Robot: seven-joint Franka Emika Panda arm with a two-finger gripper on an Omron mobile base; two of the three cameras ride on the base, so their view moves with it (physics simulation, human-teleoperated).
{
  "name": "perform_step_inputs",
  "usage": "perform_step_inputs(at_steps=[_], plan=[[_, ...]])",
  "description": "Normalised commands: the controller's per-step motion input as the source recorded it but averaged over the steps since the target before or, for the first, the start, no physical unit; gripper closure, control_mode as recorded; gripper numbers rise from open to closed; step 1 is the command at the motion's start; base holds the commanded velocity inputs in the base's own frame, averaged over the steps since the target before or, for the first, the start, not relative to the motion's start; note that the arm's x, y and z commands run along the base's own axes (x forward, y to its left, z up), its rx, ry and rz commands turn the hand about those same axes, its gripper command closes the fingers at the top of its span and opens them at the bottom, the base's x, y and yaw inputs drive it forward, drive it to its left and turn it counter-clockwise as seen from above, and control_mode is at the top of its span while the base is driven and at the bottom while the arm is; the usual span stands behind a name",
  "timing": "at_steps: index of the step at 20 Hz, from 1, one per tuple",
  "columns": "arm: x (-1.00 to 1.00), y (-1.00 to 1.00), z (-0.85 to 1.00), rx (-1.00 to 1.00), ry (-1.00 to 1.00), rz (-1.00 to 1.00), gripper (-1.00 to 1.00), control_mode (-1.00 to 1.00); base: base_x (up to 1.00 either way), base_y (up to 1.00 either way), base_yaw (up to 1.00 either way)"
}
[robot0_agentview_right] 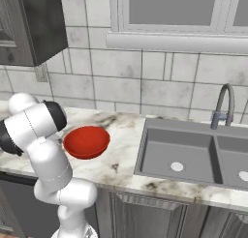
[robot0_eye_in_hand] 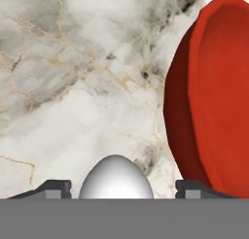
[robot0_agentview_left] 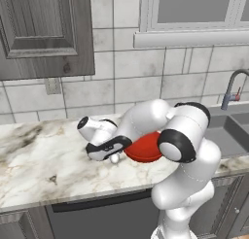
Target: Gather the eggs and milk located in the vicinity of the sink area and place them right next to the bowl.
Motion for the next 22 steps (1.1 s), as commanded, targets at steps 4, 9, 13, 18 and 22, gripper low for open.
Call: perform_step_inputs(at_steps=[4, 9, 13, 18, 22], plan=[[0.0, -0.07, 0.01, 0.0, -0.02, 0.0, -1.0, -1.0, 0.0, 0.0, 0.0], [-0.01, 0.0, 0.22, -0.03, 0.0, 0.0, -1.0, -1.0, 0.0, 0.0, 0.0], [-0.03, 0.0, 0.38, -0.06, 0.0, -0.01, -1.0, -1.0, 0.0, 0.0, 0.0], [-0.05, -0.02, 0.42, 0.11, 0.0, -0.03, -1.0, -1.0, 0.0, 0.0, 0.0], [-0.44, -0.18, 0.8, 0.34, 0.03, -0.12, -1.0, -1.0, 0.0, 0.0, 0.0]])
